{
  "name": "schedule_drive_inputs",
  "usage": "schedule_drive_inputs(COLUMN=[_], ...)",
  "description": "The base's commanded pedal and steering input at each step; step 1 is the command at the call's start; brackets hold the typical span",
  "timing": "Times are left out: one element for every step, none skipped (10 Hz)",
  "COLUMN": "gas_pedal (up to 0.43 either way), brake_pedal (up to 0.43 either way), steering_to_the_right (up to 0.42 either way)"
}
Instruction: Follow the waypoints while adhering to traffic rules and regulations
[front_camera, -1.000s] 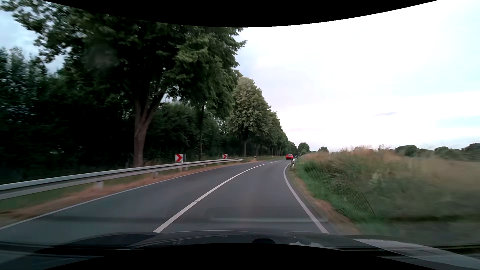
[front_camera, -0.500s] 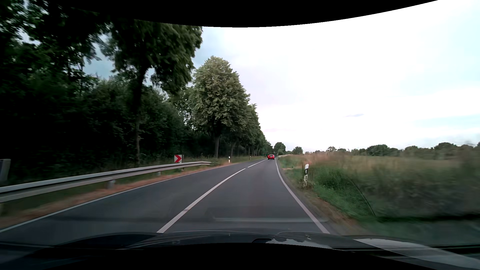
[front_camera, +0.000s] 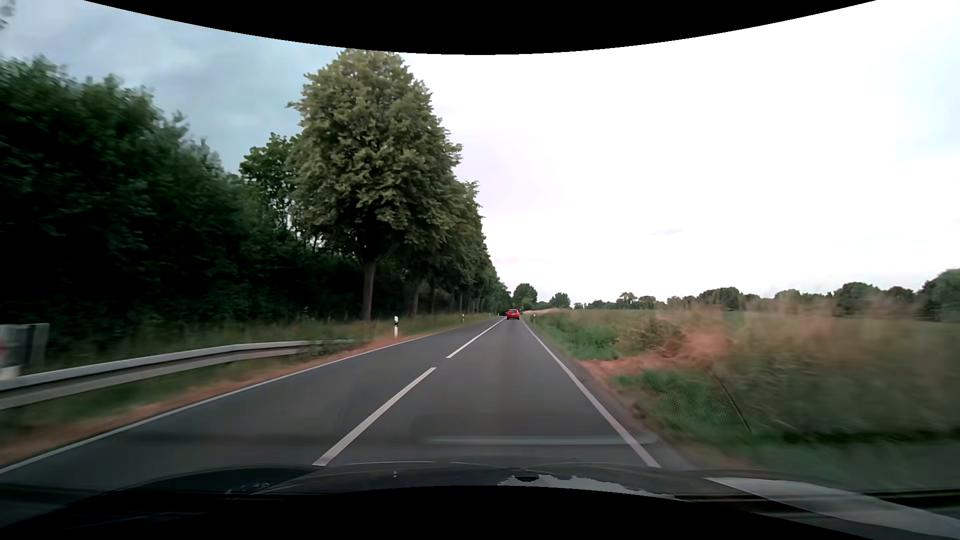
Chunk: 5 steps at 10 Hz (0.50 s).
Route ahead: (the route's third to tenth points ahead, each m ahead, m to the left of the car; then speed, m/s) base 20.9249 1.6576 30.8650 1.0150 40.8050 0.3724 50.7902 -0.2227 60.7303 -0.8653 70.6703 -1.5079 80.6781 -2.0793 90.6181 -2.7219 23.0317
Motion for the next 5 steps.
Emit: schedule_drive_inputs(gas_pedal=[0.378,0.339,0.319,0.287,0.26], brake_pedal=[0.0,0.0,0.0,0.0,0.0], steering_to_the_right=[0.012,0.01,0.01,0.009,0.01])
